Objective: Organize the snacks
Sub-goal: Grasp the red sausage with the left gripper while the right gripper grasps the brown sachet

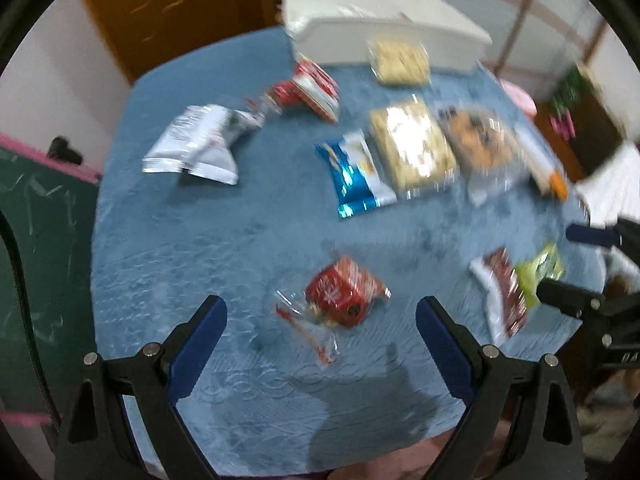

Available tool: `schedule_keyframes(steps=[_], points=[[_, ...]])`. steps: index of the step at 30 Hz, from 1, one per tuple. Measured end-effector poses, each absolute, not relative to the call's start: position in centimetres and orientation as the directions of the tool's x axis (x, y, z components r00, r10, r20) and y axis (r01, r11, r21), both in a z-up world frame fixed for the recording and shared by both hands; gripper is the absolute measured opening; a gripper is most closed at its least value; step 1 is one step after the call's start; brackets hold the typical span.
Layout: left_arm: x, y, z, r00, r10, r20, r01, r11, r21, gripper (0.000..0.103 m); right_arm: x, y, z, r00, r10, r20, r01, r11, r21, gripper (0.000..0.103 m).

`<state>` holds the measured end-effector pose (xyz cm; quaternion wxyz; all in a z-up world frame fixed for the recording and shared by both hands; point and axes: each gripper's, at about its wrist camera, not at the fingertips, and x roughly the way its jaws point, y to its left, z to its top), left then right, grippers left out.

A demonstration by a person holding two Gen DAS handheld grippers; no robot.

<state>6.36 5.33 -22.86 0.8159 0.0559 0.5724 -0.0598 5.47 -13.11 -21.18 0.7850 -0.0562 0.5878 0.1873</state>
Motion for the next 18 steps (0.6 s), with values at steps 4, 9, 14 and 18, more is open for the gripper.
schedule_keyframes(steps=[4, 9, 14, 18], points=[[6.8, 4.7, -24.5, 0.315, -0.030, -0.948, 0.239, 0.970, 0.049, 0.095, 5.3, -12.0, -23.6, 0.192, 0.203, -0.960, -0.381, 0.917, 0.118, 0.083], [8.2, 4.4, -26.4, 0.272, -0.023, -0.962, 0.276, 0.960, 0.055, 0.095, 5.1, -11.0, -25.1, 0.172, 0.174, -0.970, -0.416, 0.905, 0.089, 0.083], [9.0, 4.1, -28.1, 0.228, -0.009, -0.974, 0.311, 0.948, 0.064, 0.095, 4.6, -10.0, -25.8, 0.188, 0.148, -0.971, -0.455, 0.889, 0.048, 0.075], [9.5, 4.0, -29.2, 0.201, -0.004, -0.979, 0.324, 0.944, 0.063, 0.094, 4.3, -9.3, -26.5, 0.189, 0.093, -0.977, -0.481, 0.877, -0.010, 0.062]])
